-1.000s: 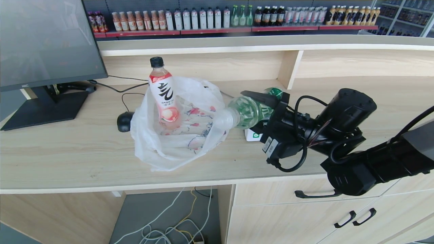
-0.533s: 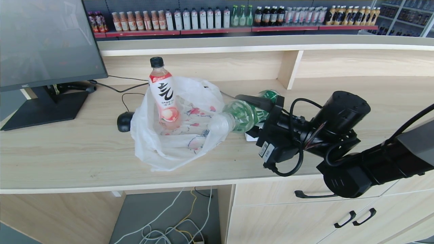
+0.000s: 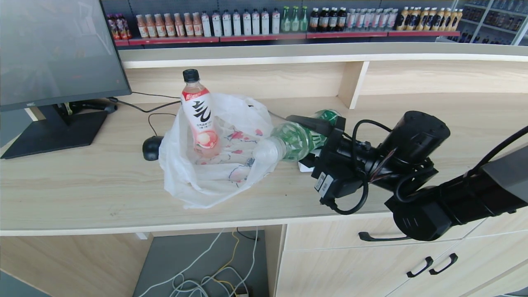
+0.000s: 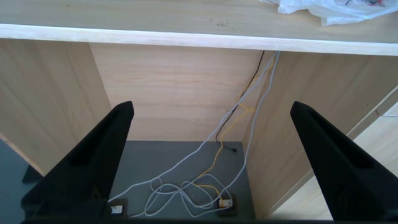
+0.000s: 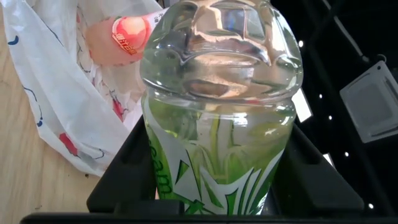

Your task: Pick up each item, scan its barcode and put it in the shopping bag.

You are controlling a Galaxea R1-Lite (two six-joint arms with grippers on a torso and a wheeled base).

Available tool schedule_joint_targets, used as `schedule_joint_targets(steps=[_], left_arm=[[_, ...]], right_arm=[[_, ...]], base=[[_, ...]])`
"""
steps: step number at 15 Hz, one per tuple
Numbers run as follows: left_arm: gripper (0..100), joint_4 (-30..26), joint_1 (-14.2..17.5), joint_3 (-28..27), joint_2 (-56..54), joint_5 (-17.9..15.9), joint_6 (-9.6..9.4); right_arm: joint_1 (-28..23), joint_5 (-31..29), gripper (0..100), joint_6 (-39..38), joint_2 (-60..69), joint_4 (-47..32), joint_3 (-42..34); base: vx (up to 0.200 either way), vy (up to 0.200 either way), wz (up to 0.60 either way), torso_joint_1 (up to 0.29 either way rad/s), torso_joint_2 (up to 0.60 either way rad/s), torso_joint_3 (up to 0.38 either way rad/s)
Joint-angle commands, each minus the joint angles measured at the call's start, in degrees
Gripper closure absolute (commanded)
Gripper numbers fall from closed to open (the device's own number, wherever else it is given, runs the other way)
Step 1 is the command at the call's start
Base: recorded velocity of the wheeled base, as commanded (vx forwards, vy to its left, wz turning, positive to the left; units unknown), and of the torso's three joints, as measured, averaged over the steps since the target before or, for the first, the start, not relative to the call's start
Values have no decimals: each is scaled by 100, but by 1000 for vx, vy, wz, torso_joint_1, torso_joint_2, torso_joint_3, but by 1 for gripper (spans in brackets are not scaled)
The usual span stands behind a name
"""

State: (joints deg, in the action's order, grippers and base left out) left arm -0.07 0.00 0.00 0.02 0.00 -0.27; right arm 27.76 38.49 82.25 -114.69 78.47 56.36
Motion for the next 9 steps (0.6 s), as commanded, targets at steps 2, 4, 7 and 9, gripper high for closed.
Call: schedule_joint_targets(steps=[2, 4, 7, 9], left_arm=[[0, -1, 0, 0, 6, 0, 0], [0, -1, 0, 0, 6, 0, 0], [0, -1, 0, 0, -2, 0, 0], [0, -1, 0, 0, -2, 0, 0]], right_arm=[[2, 10, 100, 10, 26, 2, -2], [2, 10, 100, 10, 34, 2, -2], [2, 1, 100, 10, 34, 2, -2], [2, 1, 100, 10, 43, 2, 7]], base=[[0, 0, 0, 0, 0, 0], [0, 0, 0, 0, 0, 0], [0, 0, 0, 0, 0, 0], [0, 0, 0, 0, 0, 0]])
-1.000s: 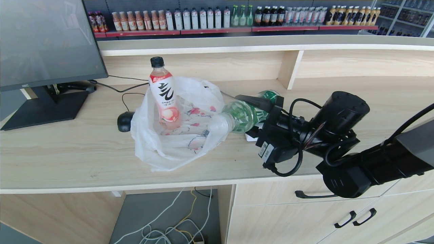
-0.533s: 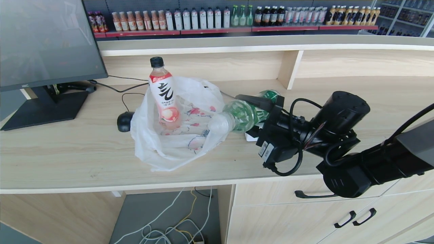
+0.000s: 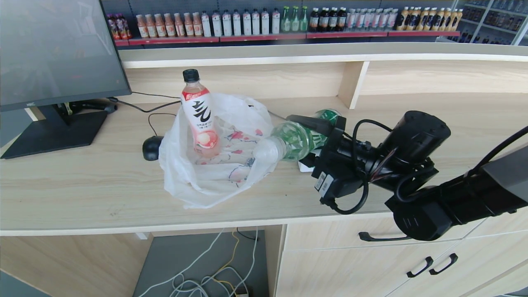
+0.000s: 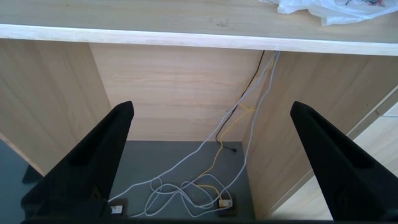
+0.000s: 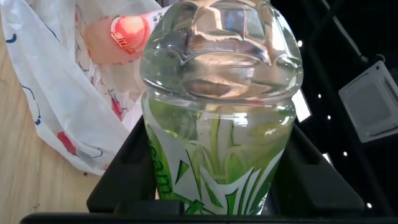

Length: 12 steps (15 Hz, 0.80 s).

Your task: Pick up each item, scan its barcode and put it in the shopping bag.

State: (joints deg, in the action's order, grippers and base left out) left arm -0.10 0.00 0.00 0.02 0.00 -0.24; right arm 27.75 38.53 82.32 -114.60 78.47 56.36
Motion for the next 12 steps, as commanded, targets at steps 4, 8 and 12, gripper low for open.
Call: schedule_joint_targets(steps=[4, 8, 12], left_arm=[[0, 1, 0, 0, -2, 0, -2], [0, 1, 0, 0, -2, 0, -2], [0, 1, 0, 0, -2, 0, -2]], right_arm=[[-6, 5, 100, -208, 386, 10, 42], [38, -144, 100, -920, 975, 19, -11], [99, -804, 100, -2133, 1353, 599, -397]], base=[[0, 0, 0, 0, 0, 0], [0, 0, 0, 0, 0, 0], [0, 0, 0, 0, 0, 0]])
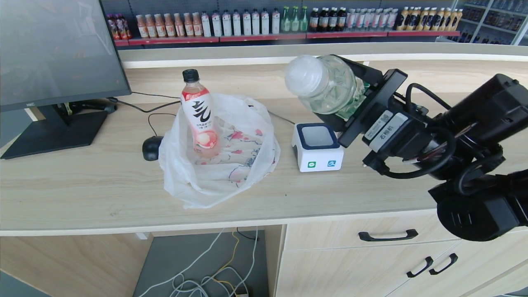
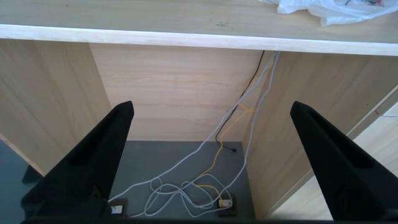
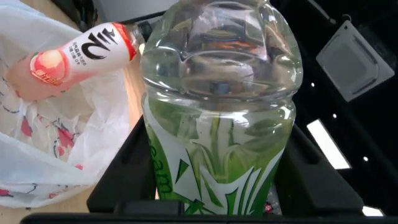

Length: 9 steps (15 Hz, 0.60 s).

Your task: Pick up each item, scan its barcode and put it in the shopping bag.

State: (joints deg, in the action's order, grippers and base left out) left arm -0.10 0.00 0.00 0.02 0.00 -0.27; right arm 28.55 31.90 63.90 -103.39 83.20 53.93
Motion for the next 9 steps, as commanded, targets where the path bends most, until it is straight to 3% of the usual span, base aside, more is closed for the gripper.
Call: schedule_joint_targets(steps=[1, 9], left_arm=[[0, 1, 0, 0, 6, 0, 0], [0, 1, 0, 0, 6, 0, 0]], right_arm=[[28, -387, 100, -704, 275, 311, -295], [283, -2004, 100, -2910, 1154, 381, -1227]], base=[[0, 0, 0, 0, 0, 0], [0, 0, 0, 0, 0, 0]])
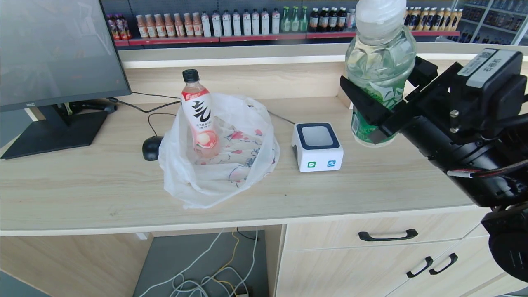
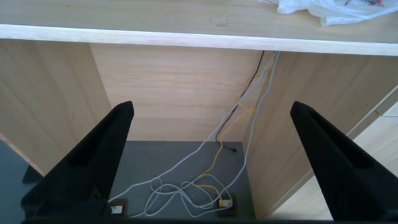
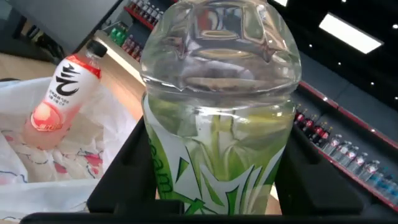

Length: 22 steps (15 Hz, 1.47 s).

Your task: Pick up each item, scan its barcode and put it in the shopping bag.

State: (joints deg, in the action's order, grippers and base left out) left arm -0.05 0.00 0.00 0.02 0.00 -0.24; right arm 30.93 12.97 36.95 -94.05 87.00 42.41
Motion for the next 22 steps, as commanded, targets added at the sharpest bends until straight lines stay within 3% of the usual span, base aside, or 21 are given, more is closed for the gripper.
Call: schedule_joint_targets(steps=[1, 4, 5, 7, 19, 22], left_arm=[[0, -4, 0, 0, -2, 0, -2], [0, -4, 0, 0, 6, 0, -2], [0, -4, 0, 0, 6, 0, -2], [0, -4, 0, 0, -2, 0, -2], [0, -4, 0, 0, 6, 0, -2], [0, -4, 0, 0, -2, 0, -28]], right_arm=[[45, -234, 100, -566, 317, -17, -84], [-8, -612, 100, -1726, 431, -52, -154], [-52, -1042, 100, -2227, 431, -43, -233], [-52, -1227, 100, -2623, 379, 10, -339], [-87, -1332, 100, -2904, -149, 300, -611], [-298, -1332, 100, -2904, -157, 300, -752]], base=[[0, 0, 0, 0, 0, 0], [0, 0, 0, 0, 0, 0], [0, 0, 0, 0, 0, 0], [0, 0, 0, 0, 0, 0], [0, 0, 0, 0, 0, 0], [0, 0, 0, 0, 0, 0]])
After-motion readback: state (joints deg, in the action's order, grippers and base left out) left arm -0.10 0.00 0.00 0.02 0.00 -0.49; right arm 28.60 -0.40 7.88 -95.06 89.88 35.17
